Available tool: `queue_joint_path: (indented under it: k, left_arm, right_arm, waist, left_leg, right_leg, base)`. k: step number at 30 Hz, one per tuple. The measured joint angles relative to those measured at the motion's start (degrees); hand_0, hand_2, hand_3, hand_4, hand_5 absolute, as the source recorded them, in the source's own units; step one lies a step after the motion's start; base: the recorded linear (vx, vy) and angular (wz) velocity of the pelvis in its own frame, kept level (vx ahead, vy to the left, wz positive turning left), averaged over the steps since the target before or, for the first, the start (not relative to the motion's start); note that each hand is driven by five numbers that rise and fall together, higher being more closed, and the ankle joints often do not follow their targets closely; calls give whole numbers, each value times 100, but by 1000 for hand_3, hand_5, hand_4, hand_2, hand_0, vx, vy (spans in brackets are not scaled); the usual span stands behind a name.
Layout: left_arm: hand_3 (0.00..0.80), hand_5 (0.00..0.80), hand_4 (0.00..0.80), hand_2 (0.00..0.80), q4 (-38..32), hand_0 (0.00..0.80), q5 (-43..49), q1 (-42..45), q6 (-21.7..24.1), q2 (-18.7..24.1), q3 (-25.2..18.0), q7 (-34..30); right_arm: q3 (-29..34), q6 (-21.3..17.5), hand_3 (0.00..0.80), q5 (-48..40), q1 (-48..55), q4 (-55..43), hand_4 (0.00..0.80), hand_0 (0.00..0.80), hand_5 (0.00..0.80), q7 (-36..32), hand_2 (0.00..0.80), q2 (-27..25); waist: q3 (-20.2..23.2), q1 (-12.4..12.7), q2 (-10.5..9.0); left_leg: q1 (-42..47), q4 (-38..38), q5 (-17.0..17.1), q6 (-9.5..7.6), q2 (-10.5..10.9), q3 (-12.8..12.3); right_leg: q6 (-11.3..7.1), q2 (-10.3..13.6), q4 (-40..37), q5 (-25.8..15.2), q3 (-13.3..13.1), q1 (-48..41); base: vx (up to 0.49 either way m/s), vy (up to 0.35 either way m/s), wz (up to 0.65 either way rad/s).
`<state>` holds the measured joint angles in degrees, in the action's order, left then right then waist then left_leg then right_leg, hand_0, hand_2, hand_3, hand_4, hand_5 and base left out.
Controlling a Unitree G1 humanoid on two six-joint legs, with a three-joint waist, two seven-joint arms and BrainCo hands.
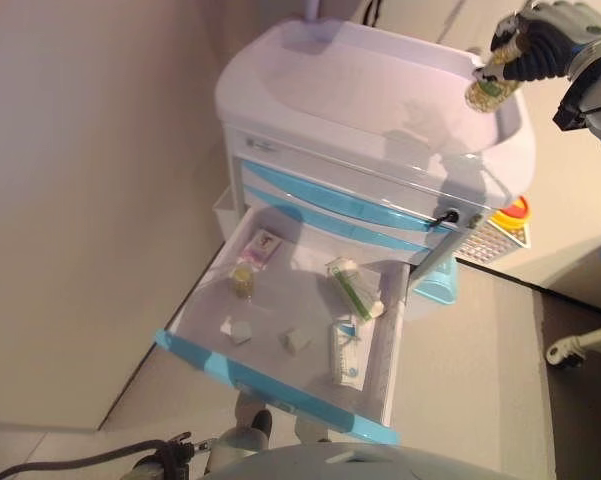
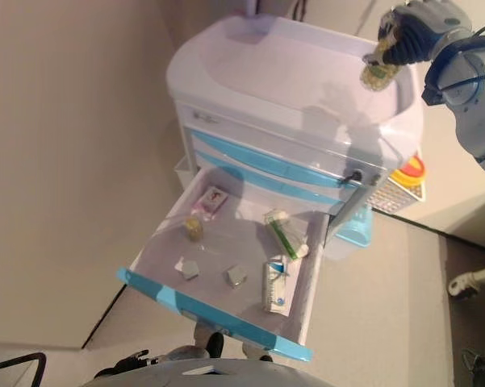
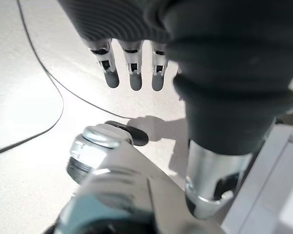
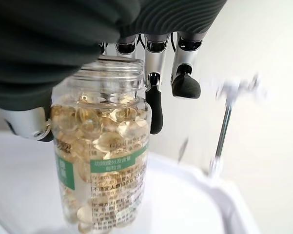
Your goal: Open the drawer and pick up the medicine
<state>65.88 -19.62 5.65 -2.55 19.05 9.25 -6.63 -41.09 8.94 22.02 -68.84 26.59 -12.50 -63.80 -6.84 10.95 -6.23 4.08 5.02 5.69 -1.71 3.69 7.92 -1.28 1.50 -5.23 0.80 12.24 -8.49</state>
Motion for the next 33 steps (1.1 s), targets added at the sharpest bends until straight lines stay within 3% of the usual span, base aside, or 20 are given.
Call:
queue_joint_path:
  k: [5,10,13,18,33]
  left_arm:
    - [0,0,0,0,-38,0,-1,8,-114,24,3,-3]
    - [0,0,0,0,-76,0,1,120,-122,107,-2,-11]
    - [0,0,0,0,-119,0,3,186,-122,120,-5,-16]
    - [0,0,0,0,-119,0,6,227,-120,196,-6,-26]
    - [0,0,0,0,-208,0,6,216,-99,201,1,-60]
  right_arm:
    - [-315,-37,800,-5,-181,1378,800,800,800,-35,800,440]
    - [-520,-486,800,280,-217,1565,800,800,800,96,800,463]
    - [-540,-536,800,393,-312,1573,800,800,800,110,800,463]
    - [-539,-582,800,405,-388,1727,800,800,800,68,800,462]
    - [-539,-775,800,452,-390,2275,800,800,800,-443,800,462]
  waist:
    - [-113,381,54]
    - [-182,637,62]
    - [-189,739,50]
    - [-237,785,-42]
    - [-235,754,-40]
  left_leg:
    - [-58,0,95,-9,57,271]
    - [-67,0,103,22,110,473]
    - [-72,0,109,17,141,540]
    - [-54,0,114,12,172,626]
    - [-42,-1,152,8,183,654]
  right_leg:
    - [-18,27,0,15,269,-46]
    - [-37,68,0,48,395,-113]
    - [-46,87,0,61,442,-125]
    - [-86,104,0,88,444,-186]
    - [-86,101,-1,88,461,-207]
  base:
    - [21,6,30]
    - [35,0,22]
    - [28,2,15]
    - [40,5,10]
    - [2,0,0]
